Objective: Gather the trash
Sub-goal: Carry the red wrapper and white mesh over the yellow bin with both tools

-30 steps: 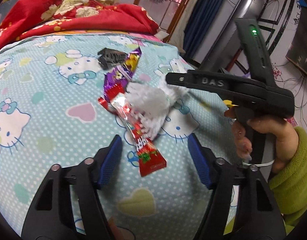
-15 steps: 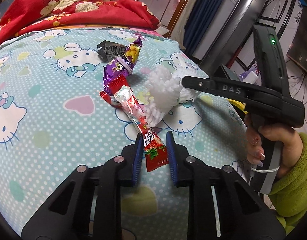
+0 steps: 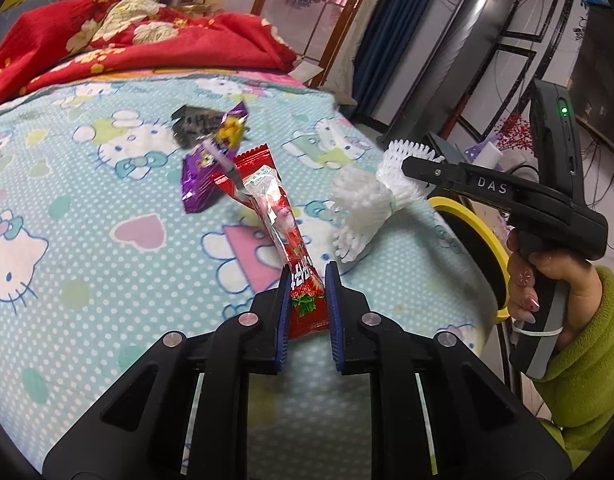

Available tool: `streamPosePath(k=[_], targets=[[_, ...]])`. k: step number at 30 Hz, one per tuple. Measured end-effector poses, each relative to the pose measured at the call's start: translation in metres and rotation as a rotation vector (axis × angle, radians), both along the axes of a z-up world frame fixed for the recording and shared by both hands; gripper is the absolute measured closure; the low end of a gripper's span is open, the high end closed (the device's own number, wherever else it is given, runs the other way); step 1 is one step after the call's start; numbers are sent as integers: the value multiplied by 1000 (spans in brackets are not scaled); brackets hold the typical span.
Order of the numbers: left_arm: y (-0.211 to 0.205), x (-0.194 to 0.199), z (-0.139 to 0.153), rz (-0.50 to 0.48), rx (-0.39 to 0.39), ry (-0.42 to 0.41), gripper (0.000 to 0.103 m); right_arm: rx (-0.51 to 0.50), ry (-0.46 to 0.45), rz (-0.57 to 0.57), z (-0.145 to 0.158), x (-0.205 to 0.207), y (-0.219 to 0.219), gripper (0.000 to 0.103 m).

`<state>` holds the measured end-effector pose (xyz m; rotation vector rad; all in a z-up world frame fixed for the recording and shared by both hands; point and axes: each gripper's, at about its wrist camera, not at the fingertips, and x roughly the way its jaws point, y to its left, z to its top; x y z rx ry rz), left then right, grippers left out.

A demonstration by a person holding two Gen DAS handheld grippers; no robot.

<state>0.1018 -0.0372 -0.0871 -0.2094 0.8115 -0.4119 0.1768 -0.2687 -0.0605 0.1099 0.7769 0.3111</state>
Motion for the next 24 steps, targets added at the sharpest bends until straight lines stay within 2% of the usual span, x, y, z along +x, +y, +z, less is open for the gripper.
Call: streamPosePath(k=[24], targets=[[-61,-5,50,-125,-1,-109,92,-4,-73,-158,27,-26,-82,89]])
